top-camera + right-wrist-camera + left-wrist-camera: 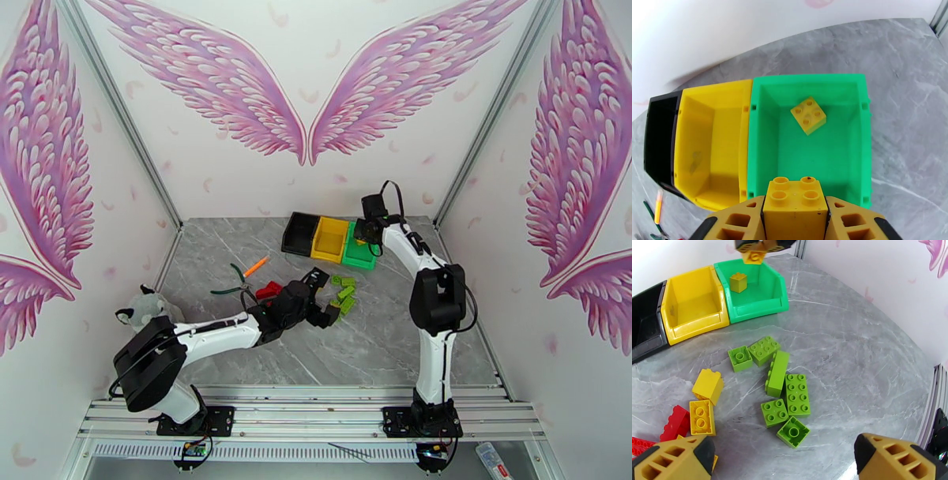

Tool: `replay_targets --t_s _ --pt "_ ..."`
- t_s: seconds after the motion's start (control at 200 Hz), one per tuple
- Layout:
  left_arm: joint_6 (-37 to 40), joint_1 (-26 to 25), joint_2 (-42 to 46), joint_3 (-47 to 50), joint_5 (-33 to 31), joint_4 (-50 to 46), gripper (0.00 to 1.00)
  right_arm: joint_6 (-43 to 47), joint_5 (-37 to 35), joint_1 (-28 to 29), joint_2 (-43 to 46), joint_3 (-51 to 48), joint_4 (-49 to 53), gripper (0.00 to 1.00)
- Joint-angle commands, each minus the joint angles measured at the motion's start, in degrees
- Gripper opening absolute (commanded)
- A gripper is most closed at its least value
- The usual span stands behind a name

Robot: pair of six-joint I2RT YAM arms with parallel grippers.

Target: Sort the legos into containers by color

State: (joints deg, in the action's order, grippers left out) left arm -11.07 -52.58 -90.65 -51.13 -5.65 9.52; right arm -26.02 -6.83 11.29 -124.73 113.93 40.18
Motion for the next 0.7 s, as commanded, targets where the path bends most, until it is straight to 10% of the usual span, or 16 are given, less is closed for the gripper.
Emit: replay_targets --t_s 0.0,0.395,0.695 --pt "2.5 0.1 2.2 -1.9 -3.8 -2.0 0.99 0.1 1.1 -0.4 -2.8 6.0 5.5 0.59" --pt "-1.1 3.4 10.5 4.5 -9.4 0.9 0.99 2.8 5.5 6.0 13.0 -12.1 -2.3 0.64" --pt "-15.5 17.3 14.8 10.3 -2.9 1.9 0.99 6.0 6.4 19.0 21.7 -24.5 -4.3 0.67"
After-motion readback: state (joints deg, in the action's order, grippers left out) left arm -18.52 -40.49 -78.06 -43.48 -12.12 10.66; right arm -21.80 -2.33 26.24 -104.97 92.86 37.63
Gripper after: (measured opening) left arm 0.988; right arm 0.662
